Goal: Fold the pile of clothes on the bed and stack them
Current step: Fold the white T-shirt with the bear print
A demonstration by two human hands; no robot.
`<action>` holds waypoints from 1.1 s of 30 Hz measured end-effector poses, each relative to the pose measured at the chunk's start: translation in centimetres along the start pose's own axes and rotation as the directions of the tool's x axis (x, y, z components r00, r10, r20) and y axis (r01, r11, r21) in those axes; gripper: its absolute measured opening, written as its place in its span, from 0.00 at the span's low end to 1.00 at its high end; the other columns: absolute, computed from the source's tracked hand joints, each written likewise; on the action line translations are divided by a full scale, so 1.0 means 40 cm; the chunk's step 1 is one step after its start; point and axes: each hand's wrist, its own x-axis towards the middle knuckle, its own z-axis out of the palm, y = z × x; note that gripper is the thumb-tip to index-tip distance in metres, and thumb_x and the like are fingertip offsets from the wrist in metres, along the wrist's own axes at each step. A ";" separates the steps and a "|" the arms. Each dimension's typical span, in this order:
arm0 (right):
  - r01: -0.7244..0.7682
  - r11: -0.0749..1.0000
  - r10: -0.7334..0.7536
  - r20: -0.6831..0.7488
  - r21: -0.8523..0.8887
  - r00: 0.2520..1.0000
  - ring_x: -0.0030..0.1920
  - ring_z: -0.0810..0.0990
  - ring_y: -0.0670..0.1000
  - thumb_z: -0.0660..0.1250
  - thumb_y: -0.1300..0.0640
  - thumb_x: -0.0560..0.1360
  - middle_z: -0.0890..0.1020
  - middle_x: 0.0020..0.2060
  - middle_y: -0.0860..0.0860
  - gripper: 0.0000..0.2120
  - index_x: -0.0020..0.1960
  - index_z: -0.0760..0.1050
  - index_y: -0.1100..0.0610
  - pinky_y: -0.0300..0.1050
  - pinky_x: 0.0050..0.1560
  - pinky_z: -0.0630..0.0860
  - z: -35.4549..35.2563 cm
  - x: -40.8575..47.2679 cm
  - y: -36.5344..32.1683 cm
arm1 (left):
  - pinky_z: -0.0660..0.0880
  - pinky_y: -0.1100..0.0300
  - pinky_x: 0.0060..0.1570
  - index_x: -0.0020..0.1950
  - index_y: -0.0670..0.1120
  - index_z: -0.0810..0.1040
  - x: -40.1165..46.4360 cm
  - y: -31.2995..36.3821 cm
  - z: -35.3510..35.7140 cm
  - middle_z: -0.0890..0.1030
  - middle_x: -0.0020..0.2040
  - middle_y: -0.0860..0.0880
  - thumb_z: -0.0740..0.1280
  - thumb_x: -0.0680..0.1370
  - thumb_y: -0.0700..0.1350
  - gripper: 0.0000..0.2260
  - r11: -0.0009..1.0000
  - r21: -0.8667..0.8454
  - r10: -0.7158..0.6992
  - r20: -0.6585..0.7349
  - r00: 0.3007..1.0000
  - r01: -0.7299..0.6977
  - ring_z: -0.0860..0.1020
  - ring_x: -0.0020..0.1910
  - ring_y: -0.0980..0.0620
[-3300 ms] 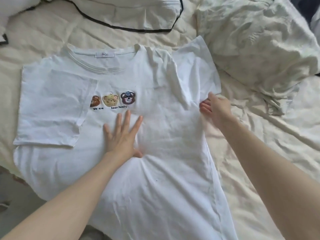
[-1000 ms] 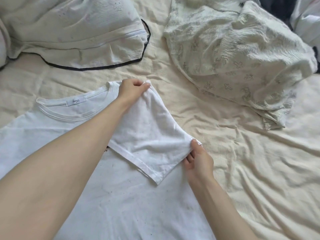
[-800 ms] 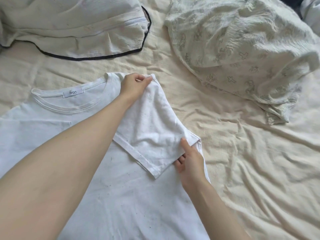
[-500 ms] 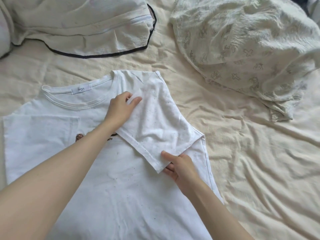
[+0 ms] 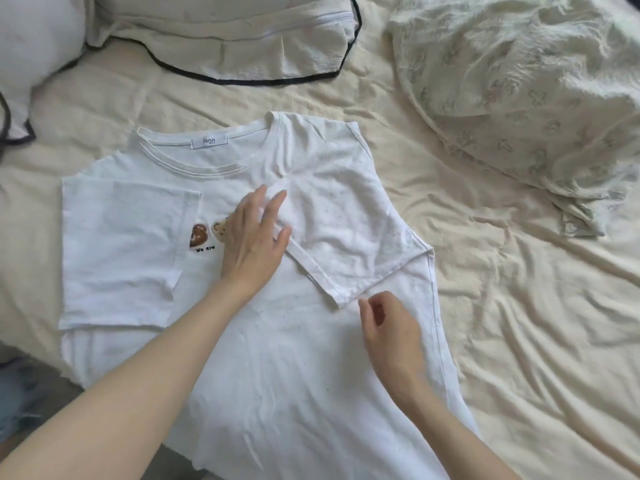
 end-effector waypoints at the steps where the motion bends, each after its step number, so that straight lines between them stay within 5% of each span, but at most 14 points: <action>1: 0.216 0.972 -0.222 -0.061 -0.089 0.973 0.41 0.78 0.56 0.69 0.61 0.74 0.80 0.40 0.52 0.01 0.45 0.77 0.58 0.52 0.42 0.76 -0.002 -0.001 0.004 | 0.59 0.42 0.69 0.72 0.45 0.67 -0.043 -0.003 0.009 0.63 0.73 0.39 0.65 0.78 0.43 0.23 0.998 0.033 0.048 0.020 0.999 -0.049 0.61 0.72 0.38; 4: 0.499 0.797 -0.503 0.082 -0.342 0.860 0.63 0.75 0.62 0.71 0.62 0.73 0.78 0.60 0.58 0.19 0.63 0.75 0.61 0.57 0.59 0.72 0.013 0.010 0.011 | 0.51 0.39 0.71 0.74 0.48 0.65 -0.167 0.002 0.042 0.58 0.76 0.42 0.64 0.78 0.44 0.24 0.999 0.031 0.040 0.127 0.991 -0.045 0.55 0.75 0.39; 7: 0.512 0.746 -0.403 0.323 -0.426 0.856 0.76 0.55 0.57 0.61 0.56 0.79 0.60 0.75 0.55 0.25 0.74 0.61 0.57 0.56 0.73 0.53 0.036 0.000 0.036 | 0.49 0.39 0.71 0.74 0.49 0.64 -0.301 0.031 0.065 0.56 0.77 0.44 0.62 0.80 0.46 0.23 0.997 -0.002 -0.069 0.212 0.975 0.071 0.53 0.76 0.40; 9: 0.481 0.733 -0.334 0.362 -0.480 0.870 0.77 0.50 0.56 0.57 0.56 0.80 0.54 0.77 0.54 0.27 0.77 0.55 0.57 0.55 0.74 0.46 0.050 -0.040 0.068 | 0.54 0.38 0.70 0.73 0.48 0.67 -0.397 0.046 0.064 0.61 0.75 0.42 0.58 0.80 0.48 0.21 0.995 0.019 -0.100 0.226 0.969 0.099 0.58 0.74 0.38; 14: 0.402 0.749 -0.302 0.269 -0.526 0.914 0.69 0.68 0.64 0.69 0.62 0.74 0.71 0.68 0.61 0.23 0.68 0.71 0.63 0.65 0.67 0.64 0.068 -0.216 0.121 | 0.51 0.45 0.74 0.73 0.48 0.67 -0.611 0.033 0.028 0.60 0.75 0.46 0.49 0.80 0.49 0.22 0.990 -0.038 -0.123 0.272 0.955 0.138 0.56 0.75 0.42; 18: 0.356 0.748 -0.229 0.287 -0.560 0.930 0.74 0.60 0.59 0.62 0.55 0.79 0.65 0.72 0.58 0.23 0.72 0.66 0.60 0.63 0.71 0.56 0.088 -0.329 0.152 | 0.62 0.50 0.69 0.68 0.43 0.72 -0.722 -0.041 -0.003 0.68 0.71 0.43 0.58 0.81 0.39 0.16 0.943 -0.176 -0.249 0.186 0.950 0.282 0.64 0.72 0.42; 22: 0.402 0.698 -0.260 0.314 -0.592 0.913 0.72 0.63 0.61 0.66 0.54 0.76 0.67 0.71 0.59 0.25 0.71 0.67 0.60 0.67 0.68 0.59 0.138 -0.403 0.137 | 0.64 0.61 0.60 0.72 0.43 0.66 -0.783 -0.159 -0.020 0.63 0.70 0.44 0.57 0.81 0.40 0.18 0.689 -0.421 -0.568 0.192 0.800 0.590 0.67 0.67 0.46; 29: 0.439 0.674 -0.324 0.296 -0.595 0.899 0.74 0.59 0.61 0.64 0.54 0.78 0.62 0.73 0.60 0.25 0.72 0.66 0.58 0.67 0.70 0.55 0.225 -0.484 0.145 | 0.49 0.54 0.74 0.78 0.46 0.42 -0.761 -0.414 -0.024 0.41 0.78 0.48 0.58 0.82 0.47 0.31 0.449 -0.537 -0.700 0.284 0.655 0.714 0.47 0.77 0.50; 31: 0.454 0.650 -0.359 0.280 -0.610 0.890 0.73 0.60 0.63 0.66 0.56 0.77 0.64 0.72 0.61 0.24 0.71 0.68 0.59 0.67 0.69 0.57 0.238 -0.499 0.164 | 0.52 0.50 0.74 0.78 0.46 0.43 -0.744 -0.461 -0.006 0.48 0.78 0.48 0.60 0.81 0.48 0.32 0.384 -0.611 -0.701 0.295 0.649 0.693 0.50 0.77 0.50; 33: 0.475 0.625 -0.399 0.269 -0.619 0.876 0.73 0.61 0.63 0.67 0.58 0.75 0.65 0.72 0.62 0.25 0.71 0.68 0.60 0.67 0.69 0.57 0.246 -0.506 0.185 | 0.66 0.55 0.67 0.77 0.46 0.52 -0.740 -0.489 0.014 0.63 0.73 0.48 0.63 0.80 0.47 0.29 0.292 -0.707 -0.746 0.252 0.616 0.644 0.64 0.71 0.49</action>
